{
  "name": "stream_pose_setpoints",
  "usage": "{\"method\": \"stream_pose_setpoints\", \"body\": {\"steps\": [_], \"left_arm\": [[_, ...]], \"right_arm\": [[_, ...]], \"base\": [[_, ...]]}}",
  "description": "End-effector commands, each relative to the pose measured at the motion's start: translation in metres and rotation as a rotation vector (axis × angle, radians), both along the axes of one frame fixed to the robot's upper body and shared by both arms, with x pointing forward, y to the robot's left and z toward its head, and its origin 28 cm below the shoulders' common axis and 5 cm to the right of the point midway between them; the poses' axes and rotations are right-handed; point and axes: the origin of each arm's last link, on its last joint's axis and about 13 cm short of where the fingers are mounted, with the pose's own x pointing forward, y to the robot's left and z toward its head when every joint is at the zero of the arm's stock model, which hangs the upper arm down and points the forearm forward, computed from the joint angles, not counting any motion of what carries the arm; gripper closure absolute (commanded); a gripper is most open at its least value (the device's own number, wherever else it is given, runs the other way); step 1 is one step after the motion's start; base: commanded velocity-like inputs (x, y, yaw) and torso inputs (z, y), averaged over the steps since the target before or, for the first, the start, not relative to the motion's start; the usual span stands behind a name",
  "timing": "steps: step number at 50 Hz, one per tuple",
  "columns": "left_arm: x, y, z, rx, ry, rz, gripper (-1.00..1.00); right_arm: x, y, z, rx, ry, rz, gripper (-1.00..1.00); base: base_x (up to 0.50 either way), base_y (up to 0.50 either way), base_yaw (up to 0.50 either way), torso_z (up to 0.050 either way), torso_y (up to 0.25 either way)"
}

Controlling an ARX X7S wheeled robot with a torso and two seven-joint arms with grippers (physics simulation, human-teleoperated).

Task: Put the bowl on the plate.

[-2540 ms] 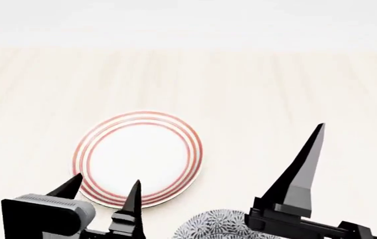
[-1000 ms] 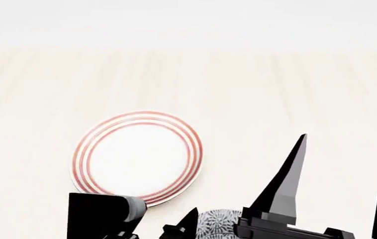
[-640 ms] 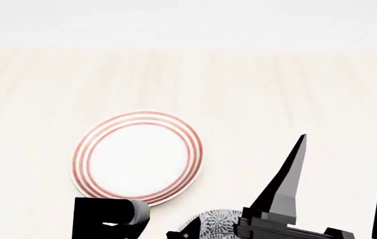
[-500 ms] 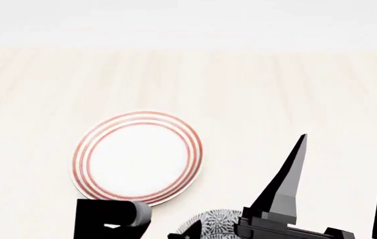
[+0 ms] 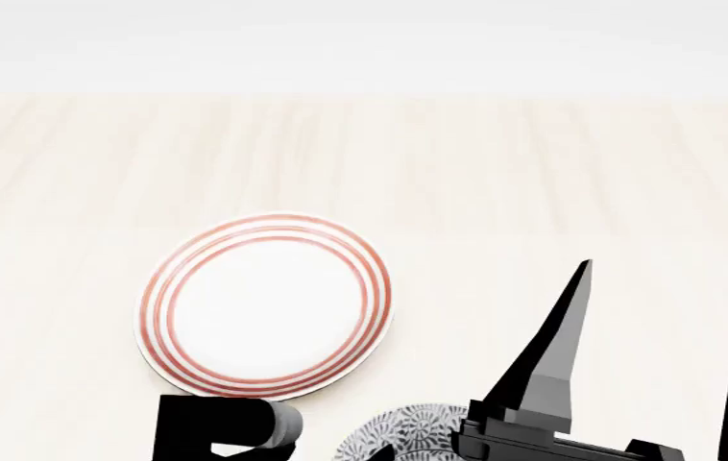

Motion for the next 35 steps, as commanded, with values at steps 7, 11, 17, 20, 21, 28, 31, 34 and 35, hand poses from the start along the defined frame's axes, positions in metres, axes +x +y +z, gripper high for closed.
{"method": "stream_pose_setpoints", "body": {"steps": [7,11,17,20,21,28,31,34,35], "left_arm": [[0.0017,-0.0017,0.0013,-0.024,0.016,0.009,-1.0],[0.0013,-0.0017,-0.0006,-0.025,0.026,0.011,-1.0],[0.0007,-0.0018,-0.0019,-0.022,0.034,0.011,-1.0],[0.0005,-0.0017,-0.0028,-0.021,0.037,0.012,-1.0],[0.0003,-0.0016,-0.0029,-0.021,0.039,0.012,-1.0],[-0.0005,-0.0018,-0.0064,-0.014,0.048,0.013,-1.0],[-0.0007,-0.0018,-0.0062,-0.011,0.052,0.013,-1.0],[-0.0014,-0.0017,-0.0067,-0.008,0.053,0.013,-1.0],[-0.0014,-0.0017,-0.0072,-0.007,0.053,0.012,-1.0]], "right_arm": [[-0.0002,-0.0013,0.001,-0.015,-0.012,-0.013,-1.0],[-0.0003,-0.0013,0.001,-0.015,-0.013,-0.012,-1.0],[-0.0004,-0.0012,0.0007,-0.015,-0.012,-0.012,-1.0],[-0.0003,-0.0012,0.0004,-0.016,-0.011,-0.012,-1.0],[-0.0003,-0.0012,0.0004,-0.015,-0.011,-0.011,-1.0],[-0.0004,-0.0013,0.0003,-0.016,-0.01,-0.011,-1.0],[-0.0005,-0.0008,0.0003,-0.016,-0.009,-0.01,-1.0],[-0.0004,-0.0008,-0.0001,-0.017,-0.009,-0.009,-1.0],[-0.0004,-0.0008,-0.0002,-0.017,-0.008,-0.009,-1.0]], "base": [[0.0,0.0,0.0,0.0,0.0],[0.0,0.0,0.0,0.0,0.0],[0.0,0.0,0.0,0.0,0.0],[0.0,0.0,0.0,0.0,0.0],[0.0,0.0,0.0,0.0,0.0],[0.0,0.0,0.0,0.0,0.0],[0.0,0.0,0.0,0.0,0.0],[0.0,0.0,0.0,0.0,0.0],[0.0,0.0,0.0,0.0,0.0]]}}
